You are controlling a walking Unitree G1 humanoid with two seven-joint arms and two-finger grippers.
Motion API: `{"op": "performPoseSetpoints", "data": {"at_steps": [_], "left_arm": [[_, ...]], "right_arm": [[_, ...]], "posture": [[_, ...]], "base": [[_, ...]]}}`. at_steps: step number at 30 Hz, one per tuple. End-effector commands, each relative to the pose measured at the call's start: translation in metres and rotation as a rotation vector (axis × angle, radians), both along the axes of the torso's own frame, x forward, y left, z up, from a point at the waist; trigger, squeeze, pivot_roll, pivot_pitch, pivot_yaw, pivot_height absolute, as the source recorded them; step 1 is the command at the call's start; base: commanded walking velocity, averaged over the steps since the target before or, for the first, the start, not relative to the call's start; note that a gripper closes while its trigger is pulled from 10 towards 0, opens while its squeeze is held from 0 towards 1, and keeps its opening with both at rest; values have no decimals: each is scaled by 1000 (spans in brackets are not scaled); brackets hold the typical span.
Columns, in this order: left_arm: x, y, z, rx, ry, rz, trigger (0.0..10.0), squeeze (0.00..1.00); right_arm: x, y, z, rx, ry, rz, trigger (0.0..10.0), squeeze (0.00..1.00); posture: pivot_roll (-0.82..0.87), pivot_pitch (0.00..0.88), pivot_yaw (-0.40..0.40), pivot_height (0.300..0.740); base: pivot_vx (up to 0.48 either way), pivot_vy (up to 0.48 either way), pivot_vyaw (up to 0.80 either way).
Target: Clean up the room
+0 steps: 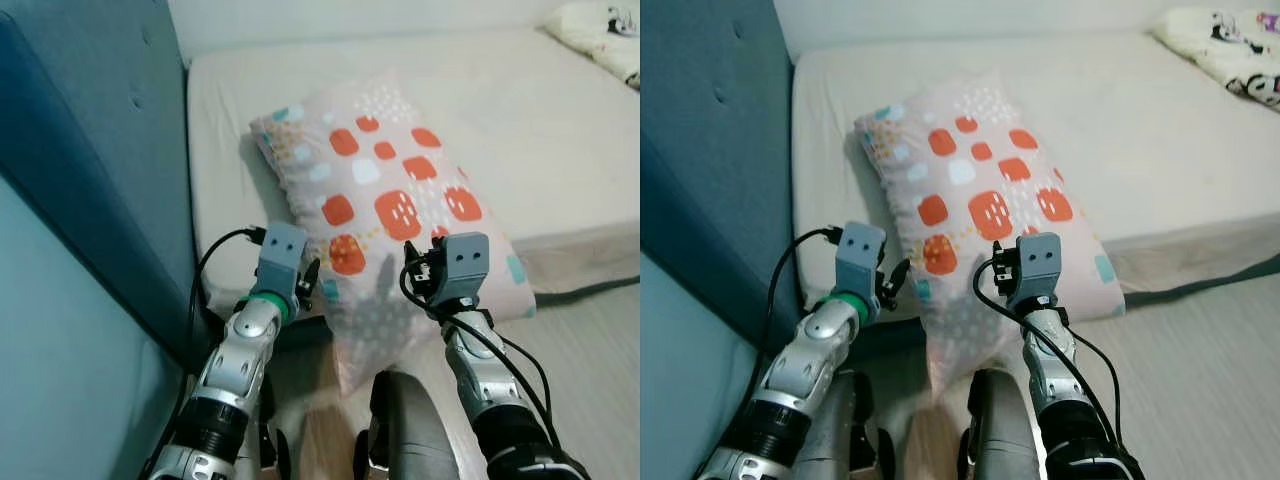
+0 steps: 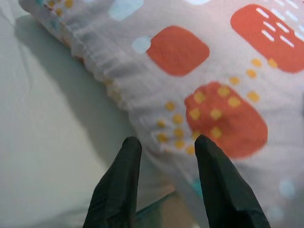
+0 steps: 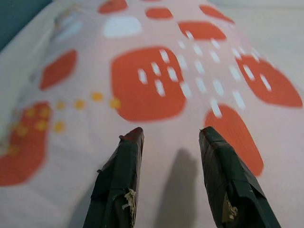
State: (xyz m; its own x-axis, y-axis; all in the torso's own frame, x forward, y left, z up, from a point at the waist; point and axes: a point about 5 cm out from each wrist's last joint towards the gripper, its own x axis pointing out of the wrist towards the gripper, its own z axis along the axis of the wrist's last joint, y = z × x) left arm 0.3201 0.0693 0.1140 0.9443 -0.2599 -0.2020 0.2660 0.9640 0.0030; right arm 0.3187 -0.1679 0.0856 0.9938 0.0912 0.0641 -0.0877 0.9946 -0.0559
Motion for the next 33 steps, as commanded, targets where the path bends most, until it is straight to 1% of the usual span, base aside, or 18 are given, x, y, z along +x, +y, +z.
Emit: {"op": "performPoseSetpoints", "data": {"at_steps": [1,4,6,9,11,14,15,16,17,18,19,20,21,23,24,27,31,33], "left_arm": [[3,-2,9,-30,-1,2,10000,0],[5,-5,13,-37,4,-1,10000,0],[4,-6,9,-37,44,2,10000,0],[1,-8,6,-110,114,11,10000,0],[-2,-12,6,-204,199,2,10000,0],[-4,-14,6,-241,235,-5,10000,0],[-6,-18,7,-295,274,-17,10000,498],[-9,-22,8,-354,315,-28,10000,933],[-9,-22,8,-354,315,-28,10000,933],[-11,-26,9,-401,348,-37,10000,1000],[-11,-26,9,-401,348,-37,10000,1000],[-11,-30,10,-453,376,-42,10000,1000],[-11,-30,10,-453,376,-42,10000,1000],[-7,-32,12,-551,406,-21,10000,1000],[-7,-32,12,-551,406,-21,10000,1000],[-2,-27,13,-700,448,13,10000,1000],[-4,-22,7,-719,480,21,10000,1000],[-7,-18,-2,-723,502,35,10000,1000]], "right_arm": [[0,-1,0,-16,-6,6,10000,0],[0,1,2,-26,-15,14,10000,0],[0,2,2,-30,-19,19,10000,0],[-1,3,3,-37,-24,26,10000,0],[-2,2,2,-42,-24,29,10000,0],[-2,2,2,-44,-24,30,10000,0],[-2,0,2,-47,-23,29,10000,0],[-2,-2,2,-51,-23,27,10000,0],[-2,-2,2,-51,-23,27,10000,0],[-2,-3,2,-54,-23,25,10000,0],[-2,-3,2,-54,-23,25,10000,0],[-2,-5,3,-57,-23,23,10000,0],[-2,-5,3,-57,-23,23,10000,0],[-2,-7,3,-62,-23,18,10000,0],[-2,-7,3,-62,-23,18,10000,0],[-3,-7,3,-64,-24,16,10000,0],[-4,-7,2,-63,-20,17,10000,0],[-5,-6,0,-60,-16,20,10000,0]], "posture": [[0,76,41,576],[-1,75,43,576],[-4,74,44,576],[-6,72,43,576],[-5,70,42,576],[-5,70,42,576],[-8,66,41,576],[-11,62,42,576],[-11,62,42,576],[-11,62,42,576],[-11,62,42,576],[-14,63,42,576],[-14,63,42,576],[-22,64,41,576],[-22,64,41,576],[-24,68,41,576],[-23,71,40,576],[-24,82,42,576]], "base": [[0,0,0],[0,0,0],[0,0,0],[0,0,0],[0,0,0],[0,0,0],[0,0,0],[0,0,0],[0,0,0],[0,0,0],[0,0,0],[0,0,0],[0,0,0],[0,0,0],[0,0,0],[0,0,0],[0,0,0],[0,0,0]]}}
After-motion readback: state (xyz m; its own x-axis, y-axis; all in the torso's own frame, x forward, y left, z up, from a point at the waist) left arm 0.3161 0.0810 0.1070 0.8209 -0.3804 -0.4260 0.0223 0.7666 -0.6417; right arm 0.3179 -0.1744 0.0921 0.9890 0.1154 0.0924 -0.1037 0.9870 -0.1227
